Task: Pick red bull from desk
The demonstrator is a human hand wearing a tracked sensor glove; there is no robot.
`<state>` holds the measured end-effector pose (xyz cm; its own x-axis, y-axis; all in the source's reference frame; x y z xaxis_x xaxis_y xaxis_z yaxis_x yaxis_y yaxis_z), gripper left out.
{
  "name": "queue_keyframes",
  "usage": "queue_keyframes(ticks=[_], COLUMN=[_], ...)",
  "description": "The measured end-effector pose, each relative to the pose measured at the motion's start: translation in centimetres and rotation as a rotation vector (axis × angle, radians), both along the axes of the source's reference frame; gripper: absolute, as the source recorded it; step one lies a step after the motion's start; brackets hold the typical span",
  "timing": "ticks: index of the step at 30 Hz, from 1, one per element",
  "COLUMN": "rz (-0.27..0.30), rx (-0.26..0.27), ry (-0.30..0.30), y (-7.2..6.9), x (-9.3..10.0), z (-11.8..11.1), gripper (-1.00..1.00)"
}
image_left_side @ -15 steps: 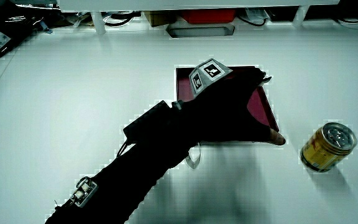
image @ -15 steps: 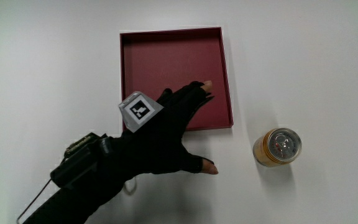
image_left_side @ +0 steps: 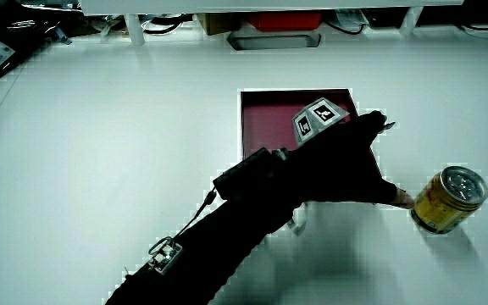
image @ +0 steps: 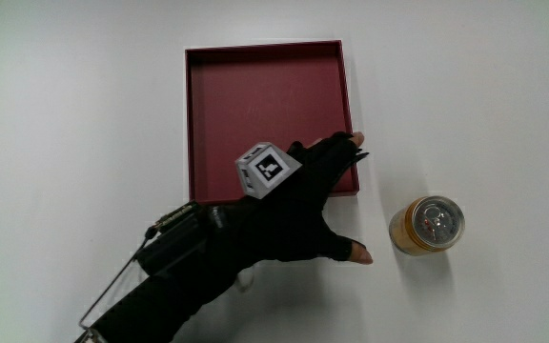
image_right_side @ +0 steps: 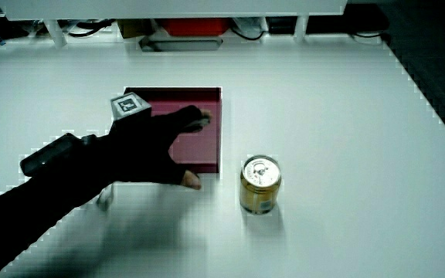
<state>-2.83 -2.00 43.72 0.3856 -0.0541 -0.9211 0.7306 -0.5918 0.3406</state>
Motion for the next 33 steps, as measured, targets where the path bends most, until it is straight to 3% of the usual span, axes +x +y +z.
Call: queue_keyframes(ticks=[2,3,4,6,7,11,14,15,18,24,33], rz=[0.012,0.019,0.032,0.038,0.044,0.062,0.076,0.082,0.100,0.107,0.101], rx=[-0.001,0.000,0.026,0.032,0.003,0.021,-0.002,0.033,0.047,0.067,0.104], ry=[0.007,0.042,0.010,0.023,0.005,0.020,0.017,0.015,-0.025,-0.040,-0.054], y=[0.0,0.1,0.1,0.2,0.3,0.5,0.8,0.8,1.1,1.4,1.5], x=[0.7,1.2,1.5,2.2,2.5,4.1,5.2,5.7,6.5,7.7,8.1], z=[0.5,0.9,1.0,1.6,1.5,2.4,2.8,3.1,3.2,3.5,3.2], gripper=[0.00,0.00,0.00,0.00,0.00,0.00,0.00,0.00,0.00,0.00,0.00])
